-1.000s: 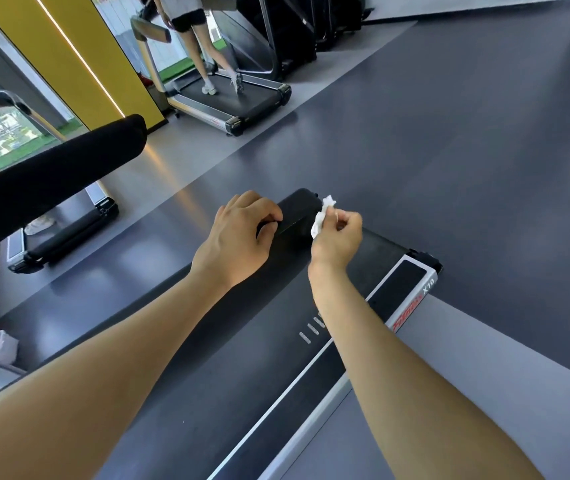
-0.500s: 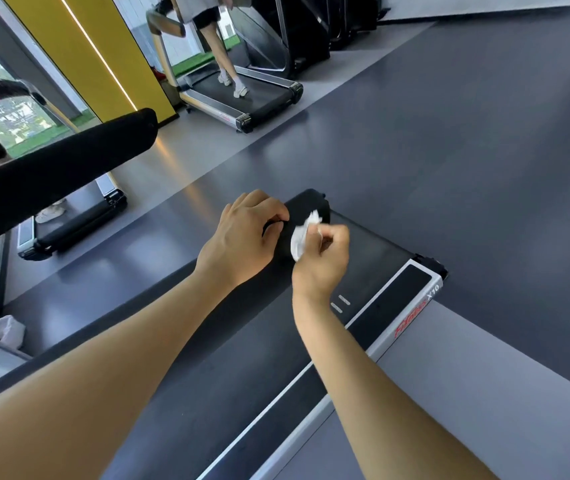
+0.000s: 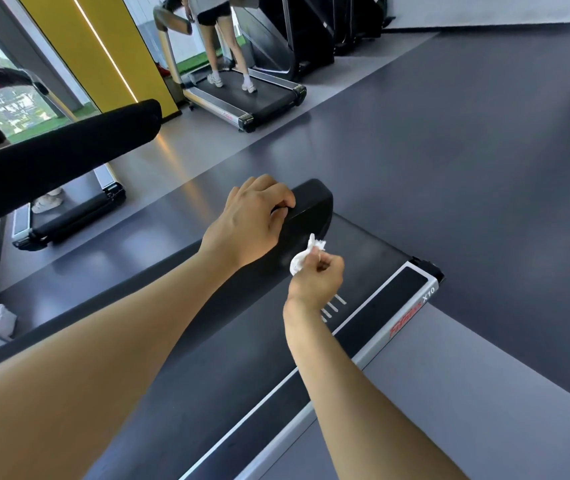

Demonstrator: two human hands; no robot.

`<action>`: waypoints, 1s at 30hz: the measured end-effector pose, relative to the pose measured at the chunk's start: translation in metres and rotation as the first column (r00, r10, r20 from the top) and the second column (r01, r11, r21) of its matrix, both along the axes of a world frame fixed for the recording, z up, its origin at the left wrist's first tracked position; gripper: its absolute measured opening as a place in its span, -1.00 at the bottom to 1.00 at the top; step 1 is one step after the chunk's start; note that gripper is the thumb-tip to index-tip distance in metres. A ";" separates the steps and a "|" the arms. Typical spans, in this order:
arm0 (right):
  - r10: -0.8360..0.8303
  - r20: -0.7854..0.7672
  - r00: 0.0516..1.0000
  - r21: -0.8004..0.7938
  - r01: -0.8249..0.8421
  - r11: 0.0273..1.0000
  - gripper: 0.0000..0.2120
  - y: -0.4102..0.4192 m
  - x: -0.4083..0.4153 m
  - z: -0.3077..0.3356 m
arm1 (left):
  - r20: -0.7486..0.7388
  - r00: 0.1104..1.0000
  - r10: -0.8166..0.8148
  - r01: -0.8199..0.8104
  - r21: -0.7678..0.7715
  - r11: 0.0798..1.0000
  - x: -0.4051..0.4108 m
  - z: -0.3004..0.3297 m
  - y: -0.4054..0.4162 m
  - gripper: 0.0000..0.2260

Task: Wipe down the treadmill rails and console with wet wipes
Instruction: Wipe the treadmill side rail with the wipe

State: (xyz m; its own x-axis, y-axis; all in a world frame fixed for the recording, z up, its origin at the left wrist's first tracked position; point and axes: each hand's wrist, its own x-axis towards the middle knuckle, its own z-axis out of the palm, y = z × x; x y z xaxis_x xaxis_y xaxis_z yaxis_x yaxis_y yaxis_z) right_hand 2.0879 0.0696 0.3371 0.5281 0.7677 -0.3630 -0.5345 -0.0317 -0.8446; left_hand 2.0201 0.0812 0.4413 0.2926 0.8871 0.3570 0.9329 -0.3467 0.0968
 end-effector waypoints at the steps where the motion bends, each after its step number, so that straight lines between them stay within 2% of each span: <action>1: 0.015 -0.017 1.000 -0.023 -0.015 1.000 -0.72 -0.007 -0.005 -0.003 | -0.016 1.000 -0.002 0.002 -0.002 1.000 0.000 0.000 -0.002 -0.84; 6: 0.279 -0.069 0.958 -0.136 -0.286 0.949 -0.73 -0.047 -0.015 -0.018 | -0.071 0.998 0.001 -0.003 -0.024 1.000 0.002 0.000 -0.028 -0.82; 10: 0.394 0.159 0.905 -0.259 -0.347 0.901 -0.74 -0.080 0.013 -0.006 | 0.019 0.999 0.033 -0.032 -0.039 0.999 0.000 -0.003 -0.071 -0.80; 13: 0.382 0.316 0.868 -0.266 -0.306 0.914 -0.84 -0.087 0.040 0.010 | 0.065 0.996 0.054 -0.050 -0.066 0.997 -0.002 -0.004 -0.099 -0.78; 18: 0.329 0.488 0.809 -0.197 -0.265 0.944 -0.90 -0.094 0.088 0.048 | 0.318 0.942 0.103 -0.047 -0.179 0.983 0.012 -0.008 -0.125 -0.79; 24: 0.355 0.511 0.783 -0.153 -0.324 0.934 -0.89 -0.070 0.130 0.069 | 0.396 0.906 0.147 -0.026 -0.295 0.955 0.049 -0.020 -0.118 -0.81; 30: 0.382 0.547 0.745 -0.102 -0.394 0.914 -0.91 0.002 0.205 0.071 | 0.551 0.793 0.260 -0.061 -0.352 0.934 0.124 -0.037 -0.041 -0.86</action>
State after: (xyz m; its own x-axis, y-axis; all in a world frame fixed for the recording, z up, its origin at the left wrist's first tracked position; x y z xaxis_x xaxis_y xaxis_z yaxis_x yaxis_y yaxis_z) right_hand 2.2926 0.0718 0.4085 0.2866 0.9538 -0.0905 0.0697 -0.1149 -0.9909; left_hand 2.1446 0.0407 0.4047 -0.0383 0.9922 0.1186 0.7021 -0.0578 0.7098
